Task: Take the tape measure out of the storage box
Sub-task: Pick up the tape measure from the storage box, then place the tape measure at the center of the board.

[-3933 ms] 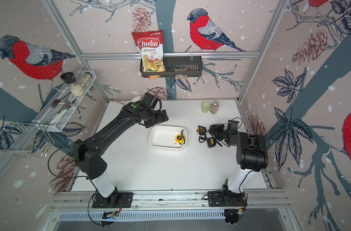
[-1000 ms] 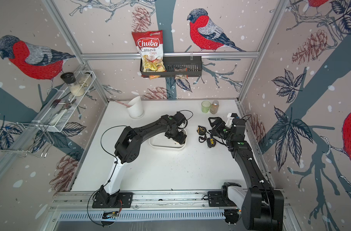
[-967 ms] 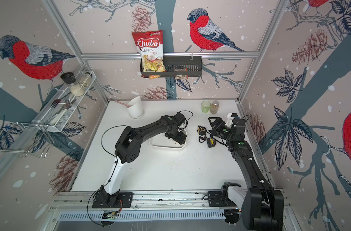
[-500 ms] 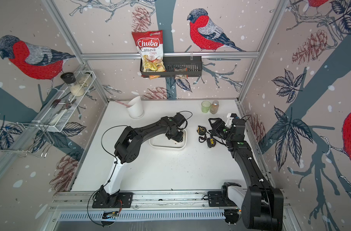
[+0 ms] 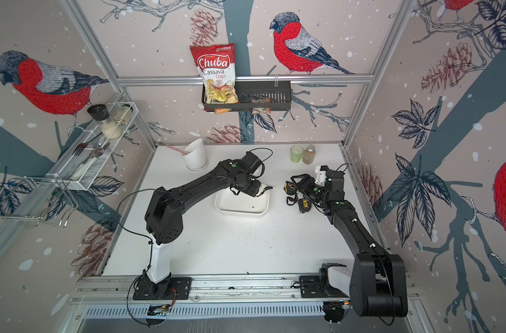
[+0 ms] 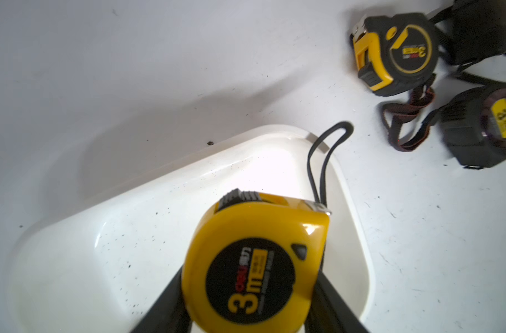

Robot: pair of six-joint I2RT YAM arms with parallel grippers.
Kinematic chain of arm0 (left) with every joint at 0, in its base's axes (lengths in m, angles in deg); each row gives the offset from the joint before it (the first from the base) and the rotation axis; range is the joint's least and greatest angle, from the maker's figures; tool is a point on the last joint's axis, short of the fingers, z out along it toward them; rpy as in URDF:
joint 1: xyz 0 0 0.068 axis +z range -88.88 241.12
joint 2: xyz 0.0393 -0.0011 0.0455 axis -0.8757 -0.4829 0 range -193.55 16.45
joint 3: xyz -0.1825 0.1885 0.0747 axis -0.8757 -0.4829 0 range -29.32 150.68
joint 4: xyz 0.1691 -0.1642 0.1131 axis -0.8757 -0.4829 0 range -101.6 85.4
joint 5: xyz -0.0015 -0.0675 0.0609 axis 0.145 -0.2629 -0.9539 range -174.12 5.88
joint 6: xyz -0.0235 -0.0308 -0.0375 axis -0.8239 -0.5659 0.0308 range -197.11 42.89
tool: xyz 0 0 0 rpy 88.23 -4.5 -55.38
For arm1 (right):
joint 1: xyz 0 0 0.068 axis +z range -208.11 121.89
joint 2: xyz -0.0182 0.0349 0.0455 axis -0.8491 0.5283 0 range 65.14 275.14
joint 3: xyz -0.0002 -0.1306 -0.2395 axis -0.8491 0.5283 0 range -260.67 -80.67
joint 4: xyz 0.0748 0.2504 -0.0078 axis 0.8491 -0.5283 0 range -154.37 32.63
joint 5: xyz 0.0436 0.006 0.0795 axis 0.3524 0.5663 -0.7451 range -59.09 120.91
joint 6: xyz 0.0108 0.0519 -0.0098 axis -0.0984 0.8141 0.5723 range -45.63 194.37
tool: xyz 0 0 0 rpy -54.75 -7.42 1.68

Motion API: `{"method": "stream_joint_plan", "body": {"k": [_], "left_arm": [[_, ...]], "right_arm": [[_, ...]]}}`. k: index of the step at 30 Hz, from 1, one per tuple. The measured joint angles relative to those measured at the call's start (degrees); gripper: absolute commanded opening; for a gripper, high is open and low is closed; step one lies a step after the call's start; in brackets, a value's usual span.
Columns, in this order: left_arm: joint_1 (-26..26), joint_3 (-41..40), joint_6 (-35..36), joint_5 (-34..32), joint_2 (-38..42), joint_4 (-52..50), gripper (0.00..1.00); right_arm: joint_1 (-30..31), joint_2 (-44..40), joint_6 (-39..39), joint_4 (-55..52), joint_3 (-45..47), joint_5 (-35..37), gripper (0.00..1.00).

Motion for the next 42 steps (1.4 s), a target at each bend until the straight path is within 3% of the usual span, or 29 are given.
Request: {"method": "stream_joint_plan", "body": {"k": [7,16,28,33,37,41,42], "left_arm": [[0.6,3.2,0.6,1.0,4.7,-3.9,0.00],[0.7,-0.6,2.1,7.2,9.1,-5.5,0.00],[0.3,-1.3,2.1,13.5,9.4,-3.8,0.00],[-0.1,0.5,2.6,14.4,7.8,-2.8,0.00],[-0.1,1.7,3.3,14.5,7.0,-2.7,0.00],[-0.1,2.2,3.6,14.5,6.3,-2.9,0.00],[0.0,2.2,3.6,14.6,6.3,-2.9,0.03]], "right_arm": [[8.2,4.8,0.3,2.4,-2.9,-7.1,0.82],[11.4,9.3,4.9,10.2,-5.1,-10.8,0.82],[15.0,14.0,7.5,14.7,-8.2,-12.4,0.70],[16.0,15.1,8.0,15.6,-9.0,-12.5,0.53],[17.2,15.8,8.9,16.2,-9.3,-12.5,0.31],[17.6,16.1,9.2,16.7,-9.3,-12.3,0.02],[17.6,16.1,9.2,16.8,-9.3,-12.2,0.00]]}}
